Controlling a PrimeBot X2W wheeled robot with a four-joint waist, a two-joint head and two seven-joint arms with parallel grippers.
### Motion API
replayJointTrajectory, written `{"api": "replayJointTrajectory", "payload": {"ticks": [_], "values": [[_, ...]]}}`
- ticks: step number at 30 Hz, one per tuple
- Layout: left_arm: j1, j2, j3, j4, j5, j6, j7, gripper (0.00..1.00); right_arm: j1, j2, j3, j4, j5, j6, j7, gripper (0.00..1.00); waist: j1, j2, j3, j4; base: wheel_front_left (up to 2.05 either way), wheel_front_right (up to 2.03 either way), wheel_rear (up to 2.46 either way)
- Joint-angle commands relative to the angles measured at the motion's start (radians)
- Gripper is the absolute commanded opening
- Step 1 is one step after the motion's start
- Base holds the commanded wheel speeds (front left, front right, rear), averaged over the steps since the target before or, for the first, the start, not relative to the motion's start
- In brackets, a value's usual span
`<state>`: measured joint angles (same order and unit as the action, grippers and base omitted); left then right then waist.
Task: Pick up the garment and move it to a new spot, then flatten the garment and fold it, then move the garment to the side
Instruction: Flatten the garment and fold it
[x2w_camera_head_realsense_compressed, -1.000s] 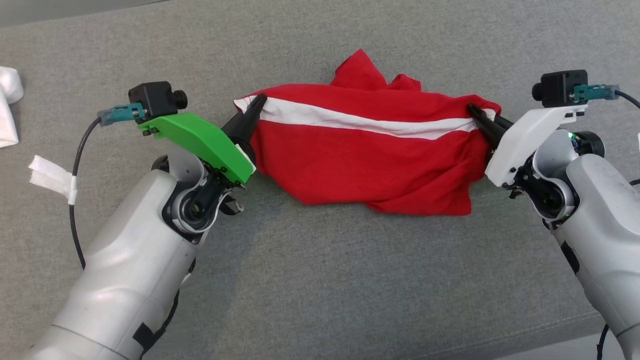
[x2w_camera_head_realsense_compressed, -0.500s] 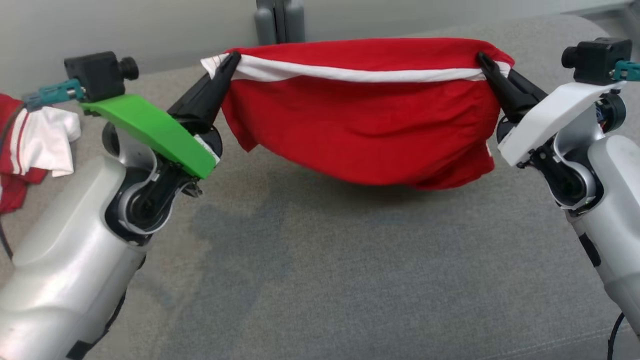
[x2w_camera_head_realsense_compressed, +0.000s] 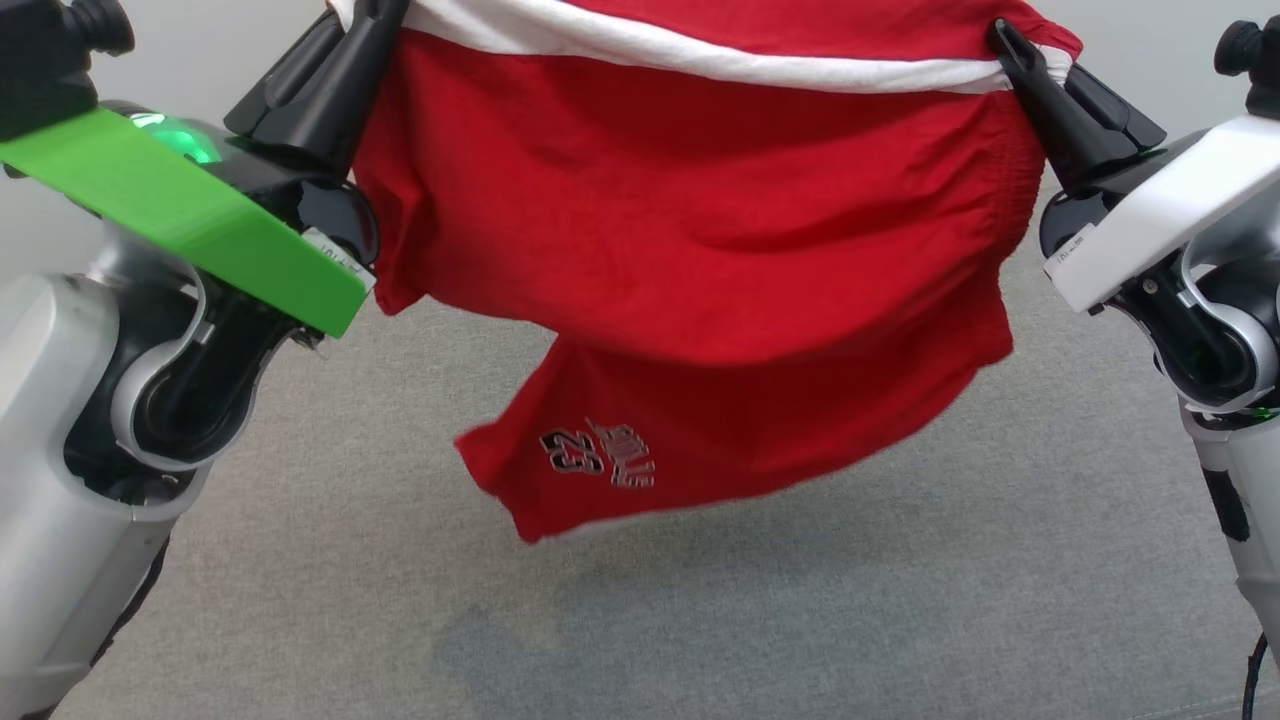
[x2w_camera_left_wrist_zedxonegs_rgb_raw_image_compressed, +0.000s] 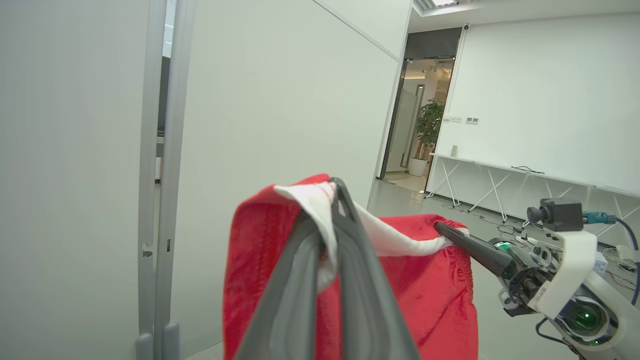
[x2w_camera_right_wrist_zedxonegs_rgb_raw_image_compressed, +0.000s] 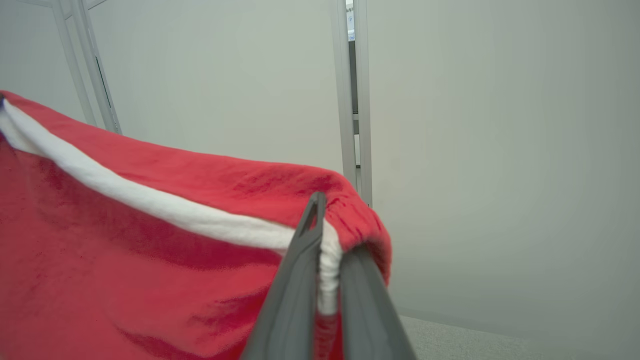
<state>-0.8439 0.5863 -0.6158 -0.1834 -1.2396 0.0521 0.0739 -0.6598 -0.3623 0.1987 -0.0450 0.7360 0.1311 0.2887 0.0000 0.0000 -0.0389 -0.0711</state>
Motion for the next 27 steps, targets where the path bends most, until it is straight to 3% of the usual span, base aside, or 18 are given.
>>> {"api": "replayJointTrajectory", "payload": {"ticks": [1,10,20,27], "values": [[-0.016,0.01,0.002,0.002,0.006,0.009,0.007,0.0,0.016,0.009,-0.006,-0.003,-0.014,-0.001,0.016,0.0,0.0,0.0,0.006,0.0,0.0,0.0,0.0],[-0.099,-0.021,-0.036,0.142,0.044,-0.005,0.048,0.0,-0.129,0.099,0.018,0.125,-0.098,-0.001,0.047,0.0,0.0,0.0,0.143,0.003,0.0,0.0,0.0],[-0.372,-0.133,-0.05,0.448,0.203,-0.07,-0.065,0.0,-0.471,0.184,0.035,0.451,-0.251,-0.001,-0.138,0.0,0.0,0.0,0.338,0.023,0.0,0.0,0.0],[-0.302,-0.199,-0.091,0.567,0.207,-0.146,-0.173,0.0,-0.434,0.202,0.133,0.621,-0.242,-0.001,-0.28,0.0,0.0,0.0,0.403,0.039,0.0,0.0,0.0]]}}
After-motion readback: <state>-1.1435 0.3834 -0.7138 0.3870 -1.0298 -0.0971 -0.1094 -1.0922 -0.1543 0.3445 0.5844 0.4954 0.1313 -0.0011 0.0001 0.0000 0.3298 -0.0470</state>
